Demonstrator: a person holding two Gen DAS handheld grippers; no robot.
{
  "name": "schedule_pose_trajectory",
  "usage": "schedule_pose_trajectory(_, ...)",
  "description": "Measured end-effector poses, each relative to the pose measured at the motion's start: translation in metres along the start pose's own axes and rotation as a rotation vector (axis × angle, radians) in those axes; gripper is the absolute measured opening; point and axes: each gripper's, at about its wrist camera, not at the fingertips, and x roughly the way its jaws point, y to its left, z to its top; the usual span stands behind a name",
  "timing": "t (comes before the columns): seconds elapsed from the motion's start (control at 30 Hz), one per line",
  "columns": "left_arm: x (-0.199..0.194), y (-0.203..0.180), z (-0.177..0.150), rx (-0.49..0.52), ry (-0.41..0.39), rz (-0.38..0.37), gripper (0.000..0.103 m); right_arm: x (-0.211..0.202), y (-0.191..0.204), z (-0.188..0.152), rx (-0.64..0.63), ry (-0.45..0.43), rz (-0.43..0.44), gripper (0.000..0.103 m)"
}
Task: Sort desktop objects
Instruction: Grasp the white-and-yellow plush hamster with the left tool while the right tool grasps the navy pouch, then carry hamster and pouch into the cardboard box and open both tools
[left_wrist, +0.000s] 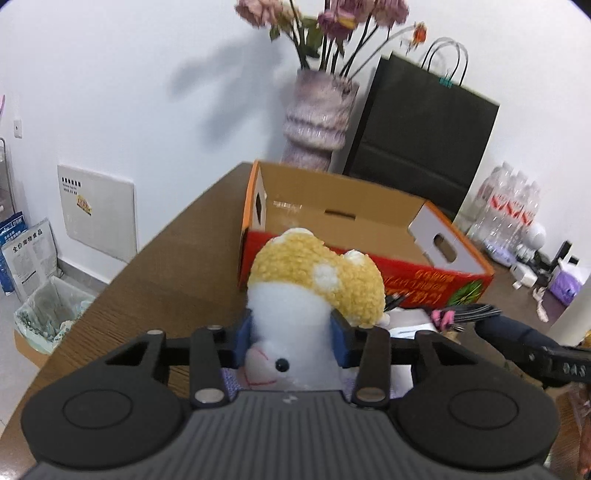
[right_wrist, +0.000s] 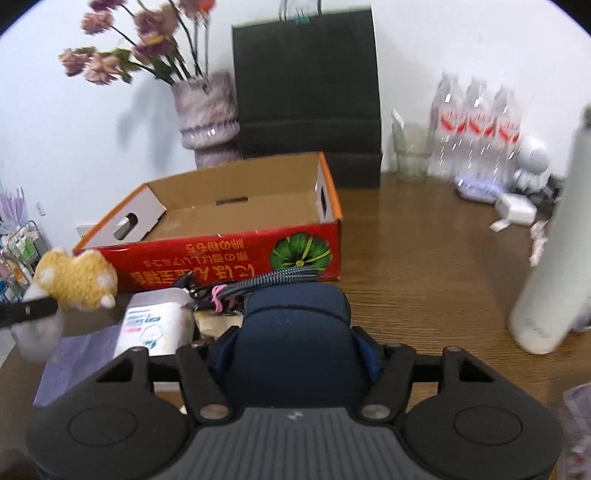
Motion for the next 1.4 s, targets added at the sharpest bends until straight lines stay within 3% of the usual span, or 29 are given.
schedule_pose_trajectory(0.2, -0.037, -0.005, 0.015, -0.03, -0.092, -0.048, 0.043, -0.059, -0.005, 0.004, 0.007, -0.121, -0.001, 0.062)
schedule_pose_trajectory(0.3, -0.039, -0.009, 0.031, -0.034, -0.105, -0.055, 0.044, -0.077, -0.007, 0.018, 0.032, -0.208, 0.046, 0.062)
schedule_pose_trajectory(0.4, -0.028, -0.014, 0.053, -0.045, -0.116, -0.061, 0.044, -0.076, -0.002, 0.039, 0.023, -0.247, 0.053, 0.062)
schedule_pose_trajectory(0.5, 0.001, -0.016, 0.078, -0.068, -0.079, -0.065, 0.044, -0.055, 0.003, 0.071, 0.003, -0.255, 0.082, 0.062)
schedule_pose_trajectory(0.67, 0.075, -0.021, 0.124, -0.066, 0.01, -0.041, 0.044, 0.016, 0.009, 0.136, -0.009, -0.202, 0.107, 0.062)
schedule_pose_trajectory(0.83, 0.157, -0.026, 0.155, -0.002, 0.109, 0.033, 0.044, 0.115, 0.023, 0.182, -0.051, -0.069, 0.056, 0.062)
schedule_pose_trajectory(1.0, 0.228, -0.028, 0.142, 0.088, 0.206, 0.166, 0.044, 0.2, 0.042, 0.187, -0.117, 0.108, -0.034, 0.062)
schedule_pose_trajectory(1.2, 0.243, -0.022, 0.127, 0.116, 0.202, 0.157, 0.049, 0.243, 0.044, 0.169, -0.145, 0.185, -0.072, 0.062)
schedule_pose_trajectory(1.33, 0.244, -0.019, 0.131, 0.07, 0.201, 0.147, 0.083, 0.245, 0.044, 0.172, -0.139, 0.211, -0.087, 0.064)
schedule_pose_trajectory(1.4, 0.238, -0.016, 0.133, 0.029, 0.23, 0.122, 0.084, 0.238, 0.045, 0.176, -0.145, 0.205, -0.1, 0.064)
